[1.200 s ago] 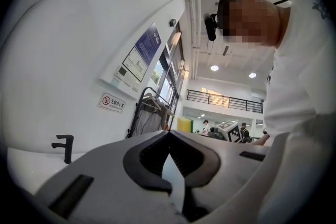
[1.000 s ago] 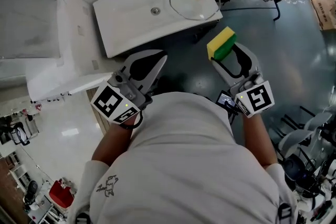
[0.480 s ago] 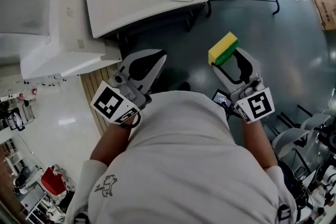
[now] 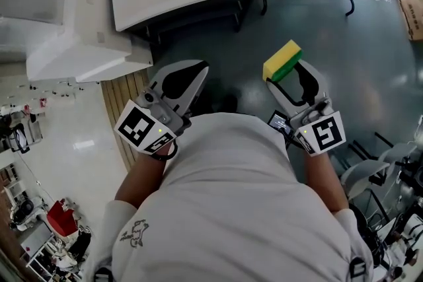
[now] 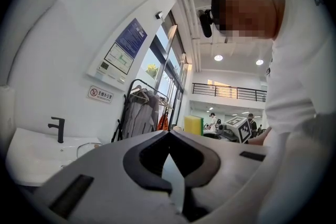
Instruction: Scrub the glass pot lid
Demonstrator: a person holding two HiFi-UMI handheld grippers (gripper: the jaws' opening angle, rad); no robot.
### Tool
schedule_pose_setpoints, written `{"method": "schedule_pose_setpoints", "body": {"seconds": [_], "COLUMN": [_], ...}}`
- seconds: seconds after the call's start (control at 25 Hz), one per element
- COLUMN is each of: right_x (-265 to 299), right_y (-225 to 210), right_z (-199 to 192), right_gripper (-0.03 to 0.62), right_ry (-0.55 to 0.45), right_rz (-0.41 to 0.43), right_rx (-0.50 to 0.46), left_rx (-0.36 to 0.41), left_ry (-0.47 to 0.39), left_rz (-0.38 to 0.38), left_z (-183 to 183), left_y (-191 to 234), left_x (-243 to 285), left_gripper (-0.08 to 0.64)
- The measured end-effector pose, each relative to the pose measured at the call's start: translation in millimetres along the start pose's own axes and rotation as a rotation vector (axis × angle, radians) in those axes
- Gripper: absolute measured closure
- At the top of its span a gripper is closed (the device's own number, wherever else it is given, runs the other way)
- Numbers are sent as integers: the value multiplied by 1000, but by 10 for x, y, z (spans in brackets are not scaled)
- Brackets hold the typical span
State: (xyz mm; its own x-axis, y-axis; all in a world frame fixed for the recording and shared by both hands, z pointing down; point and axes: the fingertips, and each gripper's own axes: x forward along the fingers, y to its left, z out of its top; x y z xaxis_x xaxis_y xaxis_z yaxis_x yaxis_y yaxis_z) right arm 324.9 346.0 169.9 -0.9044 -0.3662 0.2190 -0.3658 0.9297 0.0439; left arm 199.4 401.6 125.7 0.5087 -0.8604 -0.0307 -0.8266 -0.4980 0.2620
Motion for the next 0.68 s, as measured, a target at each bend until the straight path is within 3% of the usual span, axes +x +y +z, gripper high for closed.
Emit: {"method": "schedule_pose_setpoints", "body": {"seconds": [0.68], "right_x": [-253], "right_y": [168], "right_z": [19], "right_gripper": [302], "right_ry": [-12], "right_rz": [11], "right_rx": [-10], "left_rx": [-7], "left_ry": [-17], "left_rz": [1], "left_z": [-59], "left_y": [-339], "left_x": [-122], "left_gripper": [561]}}
